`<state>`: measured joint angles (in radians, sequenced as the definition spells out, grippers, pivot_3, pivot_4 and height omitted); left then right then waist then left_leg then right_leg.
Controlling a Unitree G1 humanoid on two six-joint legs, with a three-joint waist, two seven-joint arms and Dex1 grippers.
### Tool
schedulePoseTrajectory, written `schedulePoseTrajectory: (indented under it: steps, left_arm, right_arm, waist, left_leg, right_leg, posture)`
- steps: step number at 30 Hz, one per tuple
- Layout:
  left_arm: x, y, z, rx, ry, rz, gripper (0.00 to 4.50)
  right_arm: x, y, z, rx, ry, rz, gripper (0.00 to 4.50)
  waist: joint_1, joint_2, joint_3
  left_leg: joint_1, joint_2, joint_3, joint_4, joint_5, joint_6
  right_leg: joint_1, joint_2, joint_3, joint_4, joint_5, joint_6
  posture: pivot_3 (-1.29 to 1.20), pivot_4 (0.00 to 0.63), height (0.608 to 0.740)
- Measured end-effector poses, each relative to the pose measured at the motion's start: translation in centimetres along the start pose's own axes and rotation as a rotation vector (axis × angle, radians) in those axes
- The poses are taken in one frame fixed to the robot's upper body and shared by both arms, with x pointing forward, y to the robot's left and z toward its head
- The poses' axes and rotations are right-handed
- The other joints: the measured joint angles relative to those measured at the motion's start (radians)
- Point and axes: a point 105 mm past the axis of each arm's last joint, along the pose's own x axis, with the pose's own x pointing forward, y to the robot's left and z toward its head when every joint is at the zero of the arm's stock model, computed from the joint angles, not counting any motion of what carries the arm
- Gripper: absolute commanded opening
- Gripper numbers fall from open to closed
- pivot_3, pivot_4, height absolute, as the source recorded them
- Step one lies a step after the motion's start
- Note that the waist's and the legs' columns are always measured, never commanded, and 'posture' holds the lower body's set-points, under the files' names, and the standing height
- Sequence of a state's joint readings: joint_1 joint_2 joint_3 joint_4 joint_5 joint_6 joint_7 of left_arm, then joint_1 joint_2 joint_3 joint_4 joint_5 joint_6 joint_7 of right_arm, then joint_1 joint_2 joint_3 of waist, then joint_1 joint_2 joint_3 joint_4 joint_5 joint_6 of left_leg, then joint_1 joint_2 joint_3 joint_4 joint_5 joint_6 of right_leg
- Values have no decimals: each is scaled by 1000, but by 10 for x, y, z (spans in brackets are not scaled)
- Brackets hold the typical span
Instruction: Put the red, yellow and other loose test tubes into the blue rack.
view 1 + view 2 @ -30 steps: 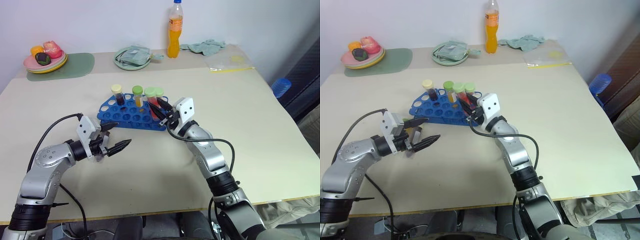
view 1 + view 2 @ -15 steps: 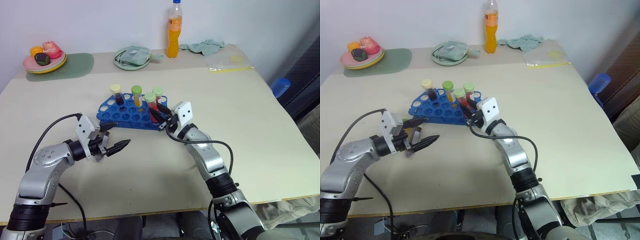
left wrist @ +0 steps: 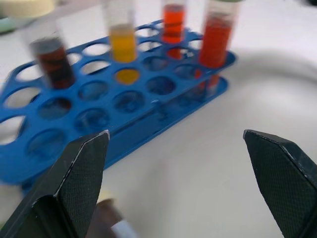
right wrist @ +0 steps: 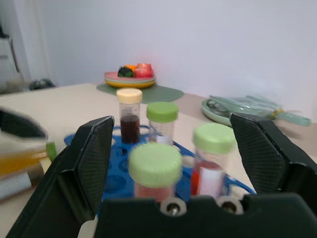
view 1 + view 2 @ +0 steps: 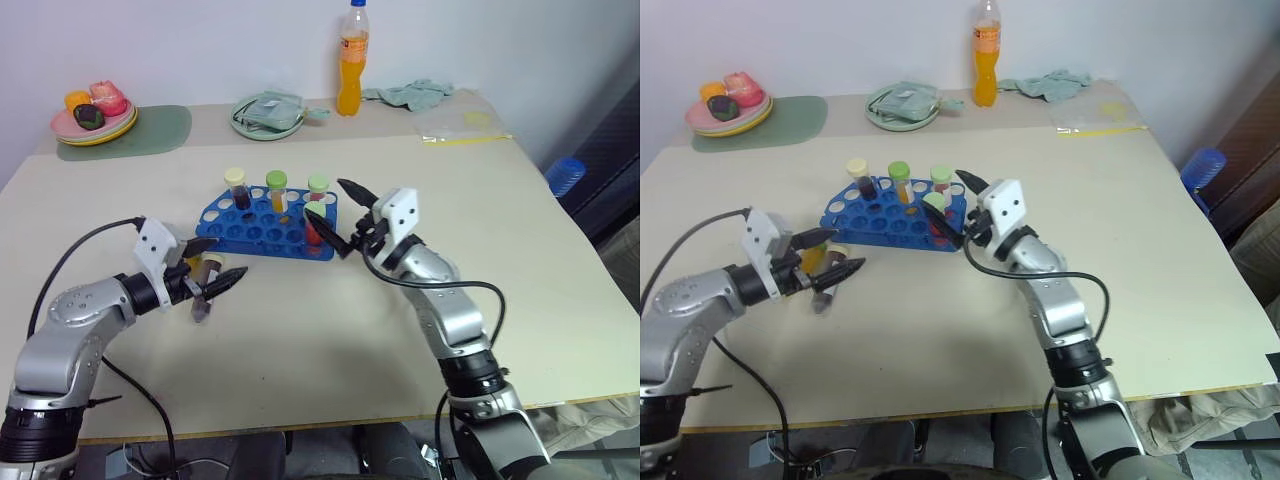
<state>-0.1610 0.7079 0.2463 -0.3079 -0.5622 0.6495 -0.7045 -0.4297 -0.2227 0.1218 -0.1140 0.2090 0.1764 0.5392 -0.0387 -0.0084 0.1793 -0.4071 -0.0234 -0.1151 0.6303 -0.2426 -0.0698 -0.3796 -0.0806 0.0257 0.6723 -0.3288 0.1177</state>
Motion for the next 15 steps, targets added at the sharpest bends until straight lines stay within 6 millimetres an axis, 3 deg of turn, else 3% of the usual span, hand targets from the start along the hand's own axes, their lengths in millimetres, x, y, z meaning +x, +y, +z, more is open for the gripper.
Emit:
schedulePoseTrajectory:
  steps: [5, 15]
  left_arm:
    - [-6, 19, 34, 50, 50, 175, 4500]
    - [-31, 48, 11, -78, 622, 339, 4500]
  right_arm:
    - [-28, -17, 11, -72, 97, 53, 4105]
    - [-56, 11, 17, -117, 266, 365, 4105]
  waist:
    - [-7, 0, 0]
    - [-5, -1, 1]
  left_leg:
    - [1, 0, 0, -1, 0, 0]
    - [0, -1, 1, 0, 0, 0]
  right_leg:
    - [0, 1, 0, 0, 0, 0]
    - [0, 1, 0, 0, 0, 0]
  posture:
    - [0, 150, 740]
    - [0, 150, 740]
